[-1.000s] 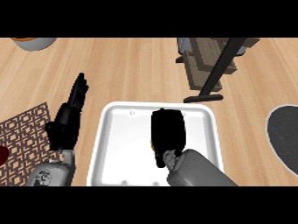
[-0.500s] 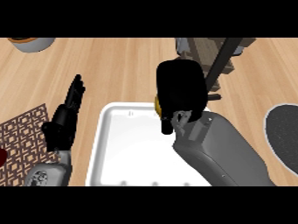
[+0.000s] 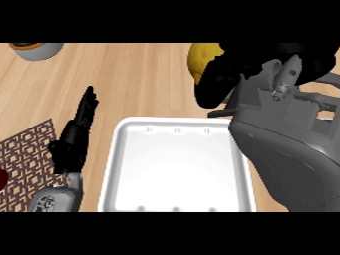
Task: Pick the lemon from the tray and place it in the tiered basket
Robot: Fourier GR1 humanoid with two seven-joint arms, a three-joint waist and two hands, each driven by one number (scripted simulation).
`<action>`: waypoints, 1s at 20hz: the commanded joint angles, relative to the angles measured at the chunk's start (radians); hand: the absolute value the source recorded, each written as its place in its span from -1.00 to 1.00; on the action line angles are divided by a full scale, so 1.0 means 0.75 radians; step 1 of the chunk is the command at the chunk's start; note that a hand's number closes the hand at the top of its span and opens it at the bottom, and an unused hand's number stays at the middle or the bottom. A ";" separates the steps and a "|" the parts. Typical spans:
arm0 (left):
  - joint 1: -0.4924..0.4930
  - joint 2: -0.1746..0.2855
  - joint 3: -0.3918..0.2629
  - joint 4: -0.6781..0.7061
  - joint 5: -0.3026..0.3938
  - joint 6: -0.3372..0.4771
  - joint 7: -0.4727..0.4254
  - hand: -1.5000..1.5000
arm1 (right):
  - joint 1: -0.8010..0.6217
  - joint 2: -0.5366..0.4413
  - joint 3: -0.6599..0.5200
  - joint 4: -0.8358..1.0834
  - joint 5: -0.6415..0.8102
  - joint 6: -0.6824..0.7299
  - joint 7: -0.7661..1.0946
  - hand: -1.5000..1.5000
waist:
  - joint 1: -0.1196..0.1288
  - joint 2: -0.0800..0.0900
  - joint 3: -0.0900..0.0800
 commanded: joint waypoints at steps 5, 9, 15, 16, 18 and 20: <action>-0.031 0.028 0.031 0.009 0.030 -0.035 0.005 0.00 | -0.461 -0.019 -0.355 0.168 0.011 0.296 0.228 1.00 | 0.010 0.005 0.000; 0.002 0.003 -0.015 0.003 -0.009 -0.015 -0.038 0.00 | -0.600 0.015 -0.539 0.323 0.039 0.091 0.238 1.00 | 0.033 0.014 0.000; 0.025 -0.034 -0.043 -0.021 -0.046 0.029 -0.028 0.00 | -0.664 -0.079 -0.544 0.561 0.101 -0.035 0.118 1.00 | 0.038 0.023 0.001; -0.034 0.025 0.019 -0.044 0.014 -0.032 0.028 0.00 | -0.617 -0.142 -0.556 0.577 0.098 -0.073 0.035 1.00 | 0.038 0.026 0.001; -0.013 -0.011 -0.024 -0.010 -0.019 -0.010 0.020 0.00 | -0.641 -0.183 -0.552 0.625 0.120 -0.062 0.040 1.00 | 0.034 0.024 0.001; -0.006 -0.020 -0.013 0.010 -0.014 0.001 -0.035 0.00 | -0.631 -0.197 -0.483 0.733 0.170 -0.133 -0.017 1.00 | 0.040 0.027 0.001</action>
